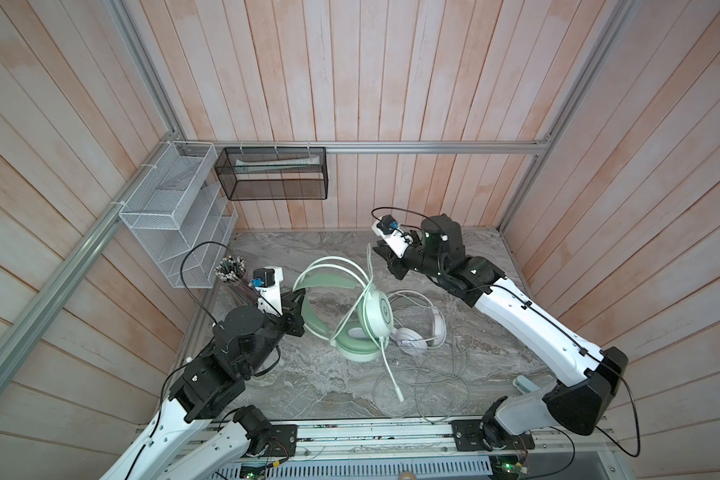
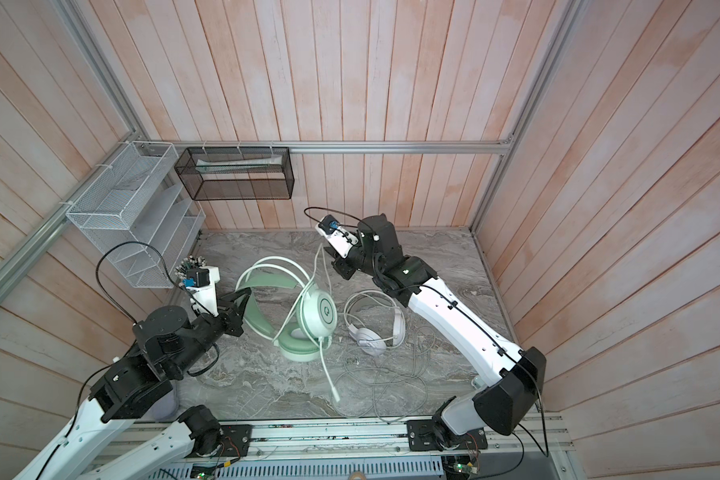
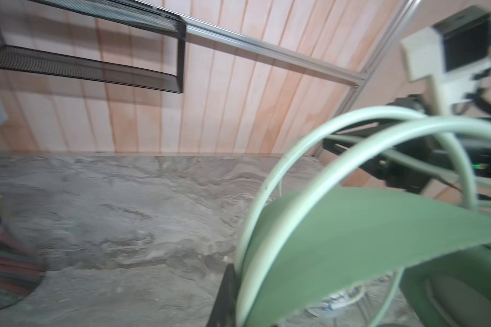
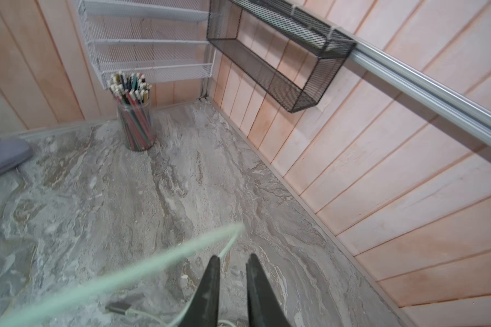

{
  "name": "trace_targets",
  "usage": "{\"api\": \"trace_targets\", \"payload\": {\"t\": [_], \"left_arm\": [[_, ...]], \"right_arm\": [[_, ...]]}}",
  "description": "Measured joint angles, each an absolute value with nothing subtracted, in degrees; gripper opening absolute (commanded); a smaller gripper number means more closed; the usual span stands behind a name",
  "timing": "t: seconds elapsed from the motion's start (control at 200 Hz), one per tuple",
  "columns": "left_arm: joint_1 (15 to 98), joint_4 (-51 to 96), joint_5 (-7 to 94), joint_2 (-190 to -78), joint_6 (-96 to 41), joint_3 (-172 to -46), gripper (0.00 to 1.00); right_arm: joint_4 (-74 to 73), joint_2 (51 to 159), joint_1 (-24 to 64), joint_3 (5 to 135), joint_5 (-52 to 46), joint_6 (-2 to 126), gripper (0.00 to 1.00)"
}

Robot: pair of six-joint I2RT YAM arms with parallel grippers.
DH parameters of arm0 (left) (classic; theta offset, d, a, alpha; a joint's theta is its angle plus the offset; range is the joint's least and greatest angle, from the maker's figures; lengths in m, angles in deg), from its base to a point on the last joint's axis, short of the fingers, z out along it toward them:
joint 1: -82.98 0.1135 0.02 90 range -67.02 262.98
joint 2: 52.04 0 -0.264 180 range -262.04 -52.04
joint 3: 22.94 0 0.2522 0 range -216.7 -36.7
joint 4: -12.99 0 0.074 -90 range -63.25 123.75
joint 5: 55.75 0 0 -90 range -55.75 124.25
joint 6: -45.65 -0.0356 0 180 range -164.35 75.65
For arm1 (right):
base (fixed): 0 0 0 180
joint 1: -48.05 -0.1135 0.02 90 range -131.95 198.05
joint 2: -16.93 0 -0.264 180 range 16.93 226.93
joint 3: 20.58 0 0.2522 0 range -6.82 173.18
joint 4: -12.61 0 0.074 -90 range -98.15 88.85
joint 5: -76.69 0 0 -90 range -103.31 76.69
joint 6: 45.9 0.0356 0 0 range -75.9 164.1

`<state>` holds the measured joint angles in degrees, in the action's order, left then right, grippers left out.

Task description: Wrap the headphones

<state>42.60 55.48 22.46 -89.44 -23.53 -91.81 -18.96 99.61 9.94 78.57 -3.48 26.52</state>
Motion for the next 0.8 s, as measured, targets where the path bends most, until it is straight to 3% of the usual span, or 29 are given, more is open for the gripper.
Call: {"api": "trace_targets", "payload": {"t": [0.14, 0.435, 0.8], "left_arm": [[42.3, 57.1, 28.4, -89.8, -18.9, -96.4, 0.00], [42.3, 60.5, 32.2, -93.3, -12.6, -101.1, 0.00], [42.5, 68.9, 29.1, -100.0, -9.4, -114.2, 0.00]], "right_arm": [[-14.4, 97.0, 14.4, 74.7, 1.8, 29.3, 0.32], [-5.2, 94.0, 14.8, 62.2, 15.2, 35.9, 0.44], [15.5, 73.2, 14.4, 37.1, 21.5, 51.7, 0.63]]}}
